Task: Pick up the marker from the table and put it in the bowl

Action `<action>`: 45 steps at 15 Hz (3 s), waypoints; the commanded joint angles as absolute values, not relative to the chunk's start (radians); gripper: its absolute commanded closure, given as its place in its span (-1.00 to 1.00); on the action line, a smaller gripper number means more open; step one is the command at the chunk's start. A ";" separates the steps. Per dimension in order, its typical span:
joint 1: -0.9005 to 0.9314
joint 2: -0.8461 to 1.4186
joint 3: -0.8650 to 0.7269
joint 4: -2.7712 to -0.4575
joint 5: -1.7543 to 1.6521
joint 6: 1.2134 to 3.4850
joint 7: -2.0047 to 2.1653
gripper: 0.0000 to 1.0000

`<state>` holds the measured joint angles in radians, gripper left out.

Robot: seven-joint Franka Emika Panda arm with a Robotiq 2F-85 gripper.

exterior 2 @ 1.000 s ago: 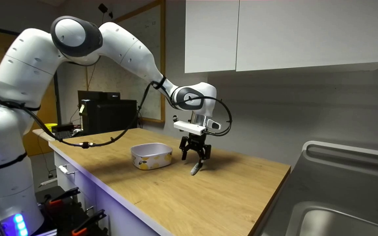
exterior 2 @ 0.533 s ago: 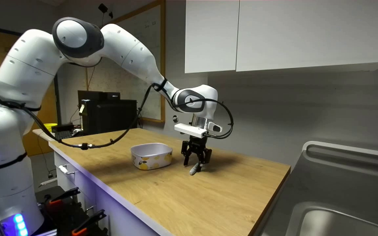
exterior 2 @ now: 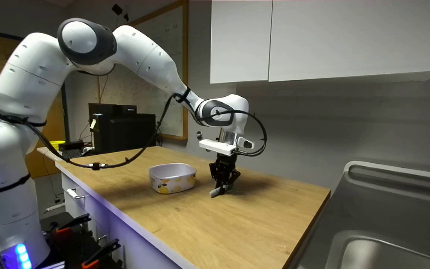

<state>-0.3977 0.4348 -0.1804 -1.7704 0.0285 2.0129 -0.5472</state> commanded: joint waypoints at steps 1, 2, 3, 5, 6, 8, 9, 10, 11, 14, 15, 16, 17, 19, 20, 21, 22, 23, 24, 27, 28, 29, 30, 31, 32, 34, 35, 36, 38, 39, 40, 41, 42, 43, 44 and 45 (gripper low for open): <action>-0.399 0.409 -0.180 -1.798 0.021 2.013 -0.538 0.87; -0.399 0.402 -0.180 -1.801 0.023 2.011 -0.538 0.86; -0.397 0.385 -0.179 -1.811 0.025 2.009 -0.535 0.86; -0.395 0.345 -0.177 -1.830 0.035 2.004 -0.535 0.86; -0.393 0.327 -0.176 -1.836 0.040 2.002 -0.537 0.86; -0.386 0.263 -0.178 -1.867 0.046 1.998 -0.536 0.86; -0.380 0.225 -0.181 -1.885 0.047 1.992 -0.534 0.86; -0.375 0.192 -0.184 -1.900 0.047 1.987 -0.533 0.86; -0.368 0.150 -0.187 -1.925 0.045 1.985 -0.530 0.86; -0.347 0.036 -0.198 -1.992 0.038 1.971 -0.519 0.86; -0.339 -0.002 -0.201 -2.020 0.032 1.968 -0.510 0.86; -0.329 -0.034 -0.203 -2.046 0.028 1.969 -0.497 0.86; -0.318 -0.061 -0.204 -2.071 0.025 1.970 -0.484 0.86; -0.291 -0.112 -0.198 -2.130 0.009 1.978 -0.445 0.86; -0.276 -0.131 -0.193 -2.159 0.001 1.981 -0.425 0.86; -0.258 -0.151 -0.185 -2.192 -0.012 1.986 -0.401 0.86; -0.240 -0.164 -0.178 -2.220 -0.022 1.989 -0.382 0.86; -0.222 -0.176 -0.170 -2.250 -0.038 1.993 -0.359 0.86; -0.205 -0.182 -0.162 -2.274 -0.053 1.994 -0.337 0.86; -0.164 -0.190 -0.139 -2.334 -0.092 1.998 -0.275 0.86; -0.154 -0.186 -0.134 -2.345 -0.099 2.001 -0.259 0.86; -0.147 -0.181 -0.131 -2.354 -0.103 2.002 -0.248 0.86; -0.140 -0.175 -0.129 -2.361 -0.106 2.005 -0.238 0.86; -0.136 -0.167 -0.129 -2.366 -0.108 2.010 -0.231 0.86; -0.134 -0.162 -0.130 -2.372 -0.111 2.013 -0.227 0.86; -0.133 -0.151 -0.132 -2.380 -0.115 2.013 -0.215 0.14; -0.133 -0.147 -0.132 -2.383 -0.116 2.013 -0.215 0.11; -0.133 -0.144 -0.132 -2.386 -0.118 2.014 -0.213 0.01; -0.132 -0.144 -0.131 -2.391 -0.121 2.015 -0.215 -0.29; -0.132 -0.147 -0.131 -2.394 -0.121 2.016 -0.217 -0.44; -0.132 -0.150 -0.131 -2.395 -0.121 2.015 -0.218 -0.61; -0.131 -0.157 -0.131 -2.399 -0.120 2.013 -0.224 -0.75; -0.130 -0.164 -0.131 -2.401 -0.121 2.011 -0.224 -0.87; -0.129 -0.176 -0.130 -2.404 -0.119 2.005 -0.227 -0.98; -0.128 -0.184 -0.130 -2.406 -0.117 2.003 -0.229 -1.00; -0.126 -0.203 -0.129 -2.411 -0.115 2.000 -0.232 -1.00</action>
<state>-0.1347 -0.1495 -0.1320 -2.3820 -0.1013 1.9999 -0.2424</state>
